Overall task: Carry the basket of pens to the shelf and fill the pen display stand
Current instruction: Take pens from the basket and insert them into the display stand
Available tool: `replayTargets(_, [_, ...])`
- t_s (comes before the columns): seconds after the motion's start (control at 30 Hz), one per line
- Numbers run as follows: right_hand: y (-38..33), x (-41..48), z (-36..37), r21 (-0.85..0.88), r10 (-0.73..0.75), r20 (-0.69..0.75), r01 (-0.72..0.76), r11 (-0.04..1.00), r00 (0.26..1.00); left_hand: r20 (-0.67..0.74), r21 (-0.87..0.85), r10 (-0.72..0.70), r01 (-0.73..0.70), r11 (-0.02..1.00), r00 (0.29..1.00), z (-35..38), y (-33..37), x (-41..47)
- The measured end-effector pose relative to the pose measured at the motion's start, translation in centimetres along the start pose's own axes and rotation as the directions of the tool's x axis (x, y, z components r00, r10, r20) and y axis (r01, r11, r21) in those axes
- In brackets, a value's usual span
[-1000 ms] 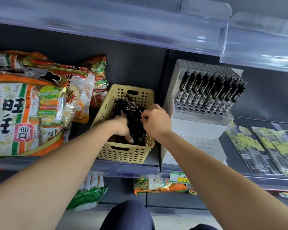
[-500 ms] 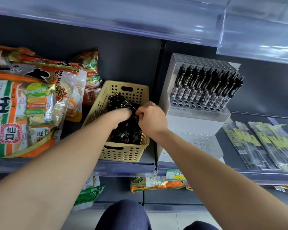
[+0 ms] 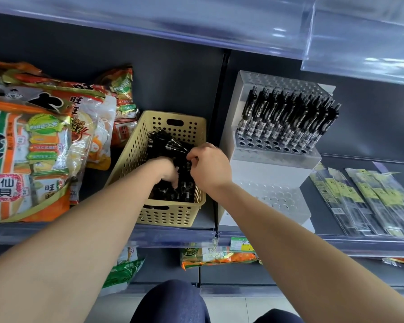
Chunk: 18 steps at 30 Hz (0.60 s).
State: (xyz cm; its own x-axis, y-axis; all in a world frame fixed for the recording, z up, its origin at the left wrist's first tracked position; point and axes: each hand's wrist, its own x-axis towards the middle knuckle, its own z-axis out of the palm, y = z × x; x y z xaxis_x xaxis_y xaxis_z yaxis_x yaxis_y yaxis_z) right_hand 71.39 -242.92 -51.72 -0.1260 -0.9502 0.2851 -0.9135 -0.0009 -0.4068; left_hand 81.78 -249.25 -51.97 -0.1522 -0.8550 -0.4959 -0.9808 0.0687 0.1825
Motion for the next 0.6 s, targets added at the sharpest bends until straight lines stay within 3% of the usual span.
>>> replayTargets(0.33, [0.1, 0.0, 0.2, 0.007, 0.003, 0.004, -0.003, 1.000, 1.000, -0.205, -0.185, -0.048, 0.010, 0.983, 0.978, -0.1, -1.1, 0.5])
replayTargets(0.6, [-0.1, -0.2, 0.0, -0.006, 0.012, 0.015, -0.012, 1.000, 1.000, -0.294, -0.572, -0.098, -0.093, 0.815, 0.951, -0.9, -2.1, 0.1])
